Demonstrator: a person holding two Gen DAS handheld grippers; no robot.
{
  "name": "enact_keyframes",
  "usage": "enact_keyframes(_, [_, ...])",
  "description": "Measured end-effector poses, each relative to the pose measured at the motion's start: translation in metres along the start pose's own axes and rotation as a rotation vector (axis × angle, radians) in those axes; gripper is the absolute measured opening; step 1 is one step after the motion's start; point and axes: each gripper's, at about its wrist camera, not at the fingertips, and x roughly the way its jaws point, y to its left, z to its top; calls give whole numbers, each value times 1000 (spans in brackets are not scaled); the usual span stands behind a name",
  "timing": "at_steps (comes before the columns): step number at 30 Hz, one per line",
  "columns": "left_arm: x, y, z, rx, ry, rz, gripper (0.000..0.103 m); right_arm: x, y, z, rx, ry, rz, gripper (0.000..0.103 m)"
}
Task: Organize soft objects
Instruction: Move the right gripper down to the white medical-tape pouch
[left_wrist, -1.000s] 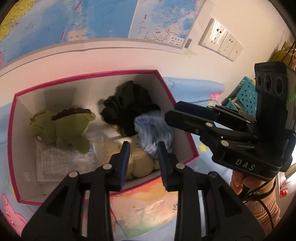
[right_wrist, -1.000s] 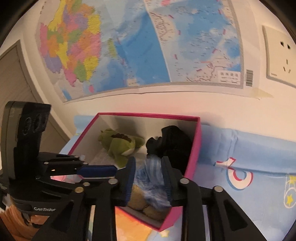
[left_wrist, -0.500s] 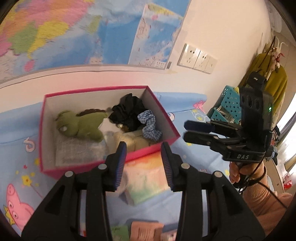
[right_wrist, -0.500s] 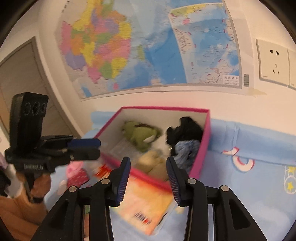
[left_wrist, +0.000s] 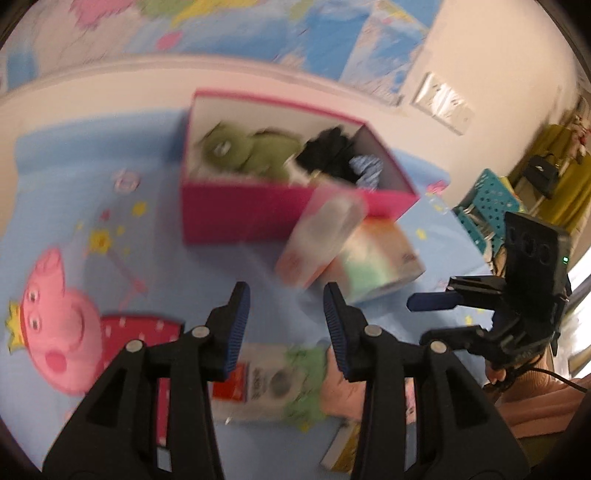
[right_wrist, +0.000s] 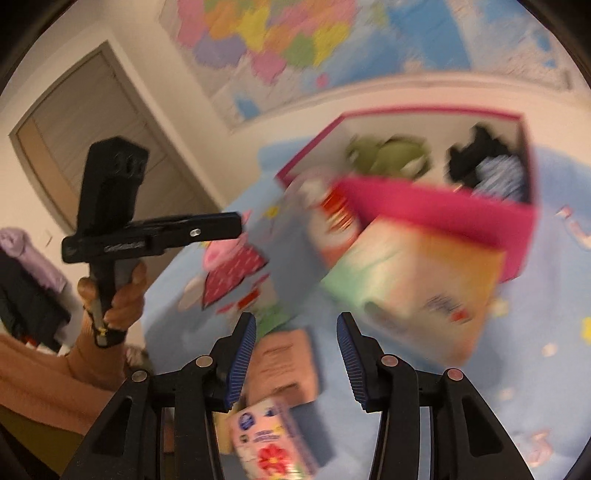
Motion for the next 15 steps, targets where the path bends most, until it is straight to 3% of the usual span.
enact_keyframes(6, [6, 25, -28, -79, 43, 2, 43, 41, 15, -1, 8, 82, 46, 47])
enact_keyframes(12, [6, 45, -45, -136, 66, 0, 43, 75, 14, 3, 49, 158, 13, 49])
enact_keyframes(15, [9, 55, -54, -160, 87, -16, 50, 84, 16, 6, 48, 179, -3, 54])
